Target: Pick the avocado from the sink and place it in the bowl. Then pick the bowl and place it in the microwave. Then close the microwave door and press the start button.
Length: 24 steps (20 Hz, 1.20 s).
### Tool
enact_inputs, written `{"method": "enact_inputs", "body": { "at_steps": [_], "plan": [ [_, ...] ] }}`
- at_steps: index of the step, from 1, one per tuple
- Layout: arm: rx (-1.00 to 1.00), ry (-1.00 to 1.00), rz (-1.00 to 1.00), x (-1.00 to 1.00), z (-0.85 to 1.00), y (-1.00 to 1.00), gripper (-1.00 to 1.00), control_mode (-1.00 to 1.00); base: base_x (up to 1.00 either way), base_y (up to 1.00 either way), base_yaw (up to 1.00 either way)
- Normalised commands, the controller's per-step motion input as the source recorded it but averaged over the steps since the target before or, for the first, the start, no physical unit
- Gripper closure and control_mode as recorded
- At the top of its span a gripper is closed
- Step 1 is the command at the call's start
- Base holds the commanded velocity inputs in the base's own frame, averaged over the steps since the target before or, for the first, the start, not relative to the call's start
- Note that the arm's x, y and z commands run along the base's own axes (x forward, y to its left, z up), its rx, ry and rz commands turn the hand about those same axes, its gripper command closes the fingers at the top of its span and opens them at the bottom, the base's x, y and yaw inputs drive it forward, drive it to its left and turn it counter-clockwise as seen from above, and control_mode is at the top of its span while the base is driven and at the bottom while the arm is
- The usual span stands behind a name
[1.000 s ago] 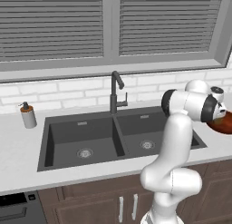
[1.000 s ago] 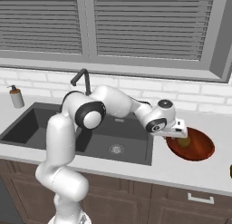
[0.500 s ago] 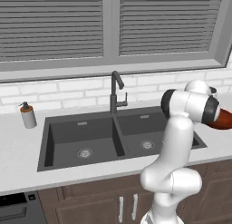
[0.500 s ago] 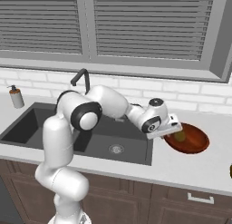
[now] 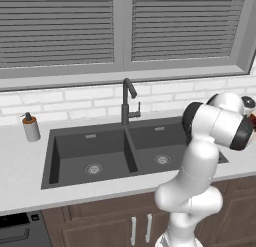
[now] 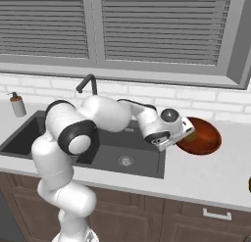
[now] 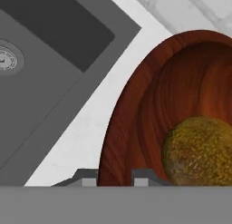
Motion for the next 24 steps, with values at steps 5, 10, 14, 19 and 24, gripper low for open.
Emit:
{"method": "enact_inputs", "body": {
  "at_steps": [5, 10, 14, 19, 24],
  "plan": [
    [0.0, -0.02, 0.35, -0.33, 0.72, 0.32, 1.0, -1.0, 0.0, 0.0, 0.0],
    [-0.09, 0.0, 0.36, -0.35, 0.82, 0.42, 1.0, -1.0, 0.0, 0.0, 0.0],
    [-0.12, 0.0, 0.35, -0.28, 0.86, 0.48, 1.0, -1.0, 0.0, 0.0, 0.0],
    [-0.12, -0.03, 0.24, -0.27, 0.67, 0.64, 1.0, -1.0, 0.0, 0.0, 0.0],
    [-0.01, -0.07, 0.12, -0.18, 0.45, 0.69, 1.0, -1.0, 0.0, 0.0, 0.0]
  ]
}}
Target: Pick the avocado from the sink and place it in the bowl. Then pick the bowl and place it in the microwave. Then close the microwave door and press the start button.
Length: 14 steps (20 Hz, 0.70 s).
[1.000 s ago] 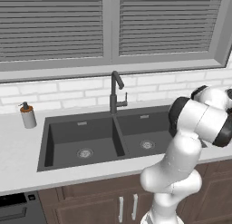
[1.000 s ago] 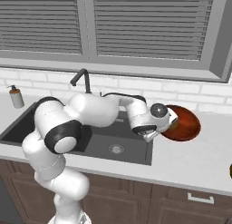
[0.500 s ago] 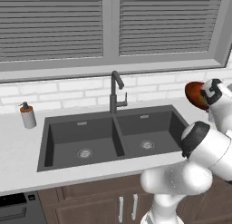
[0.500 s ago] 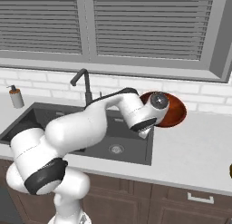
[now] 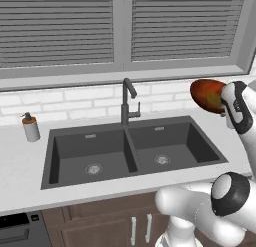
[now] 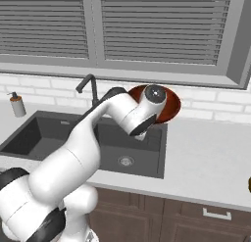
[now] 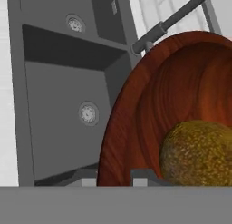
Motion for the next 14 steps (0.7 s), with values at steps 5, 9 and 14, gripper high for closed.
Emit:
{"method": "enact_inputs", "body": {
  "at_steps": [5, 9, 14],
  "plan": [
    [0.0, -0.1, 0.07, -0.1, 0.38, 0.61, 1.0, -1.0, 0.0, 0.0, 0.0],
    [-0.03, -0.02, 0.01, -0.07, 0.49, 0.61, 1.0, -1.0, 0.0, 0.0, 0.0],
    [-0.07, 0.0, 0.0, -0.24, 0.5, 0.57, 1.0, -1.0, 0.0, 0.0, 0.0]
  ]
}}
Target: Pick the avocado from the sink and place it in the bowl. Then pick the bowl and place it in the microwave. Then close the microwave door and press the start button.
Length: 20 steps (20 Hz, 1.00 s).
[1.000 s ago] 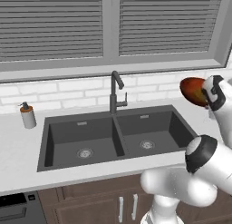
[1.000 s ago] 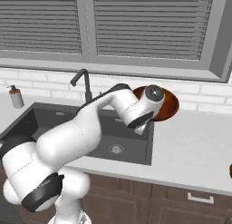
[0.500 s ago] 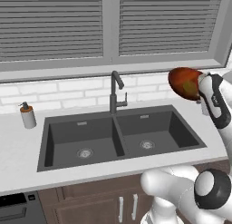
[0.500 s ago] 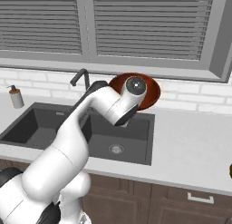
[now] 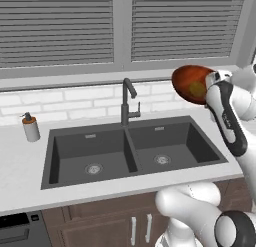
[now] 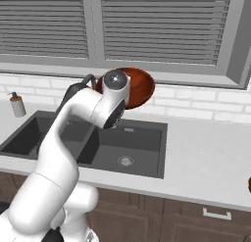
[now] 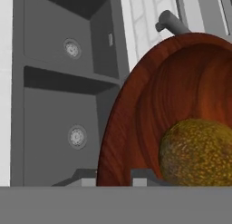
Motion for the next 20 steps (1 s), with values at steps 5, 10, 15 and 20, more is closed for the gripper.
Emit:
{"method": "enact_inputs", "body": {
  "at_steps": [5, 10, 15, 20],
  "plan": [
    [-0.09, 0.0, 0.01, -0.3, 0.41, 0.49, 1.0, -1.0, 0.0, 0.0, 0.0],
    [0.0, 0.03, 0.05, -0.19, 0.14, 0.4, 1.0, -1.0, 0.0, 0.0, 0.0],
    [0.0, 0.01, 0.04, -0.31, 0.12, 0.14, 1.0, -1.0, 0.0, 0.0, 0.0],
    [0.0, 0.0, 0.02, -0.45, 0.14, 0.1, 1.0, -1.0, 0.0, 0.0, 0.0]
  ]
}}
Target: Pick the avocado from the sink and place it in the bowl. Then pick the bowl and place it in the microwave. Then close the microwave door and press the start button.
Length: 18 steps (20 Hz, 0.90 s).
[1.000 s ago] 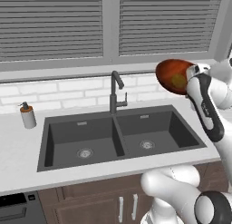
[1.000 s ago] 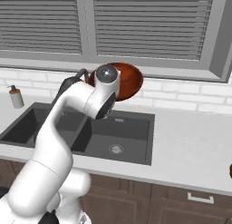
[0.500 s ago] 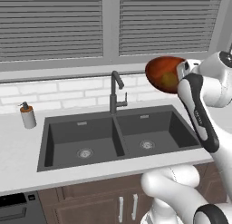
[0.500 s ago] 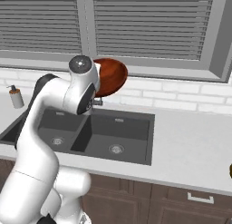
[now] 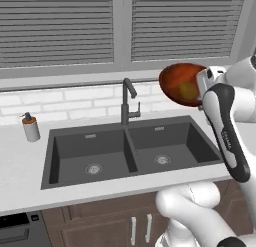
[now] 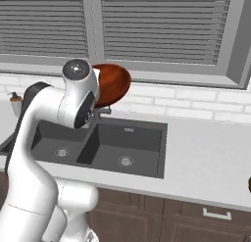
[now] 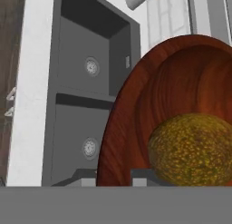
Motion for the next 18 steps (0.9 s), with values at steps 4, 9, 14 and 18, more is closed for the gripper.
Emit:
{"method": "enact_inputs", "body": {
  "at_steps": [4, 9, 14, 18],
  "plan": [
    [0.0, 0.0, 0.0, 0.0, 0.0, 0.0, 1.0, 1.0, -0.69, 0.06, 0.06],
    [0.0, 0.0, 0.0, 0.0, 0.0, 0.0, 1.0, 1.0, -0.95, 0.36, 0.32],
    [0.0, 0.0, 0.0, 0.0, 0.0, 0.0, 1.0, 1.0, -0.09, 0.5, 0.8],
    [0.0, 0.0, 0.0, 0.0, 0.0, 0.0, 1.0, 1.0, 0.0, 0.01, 1.0]
  ]
}}
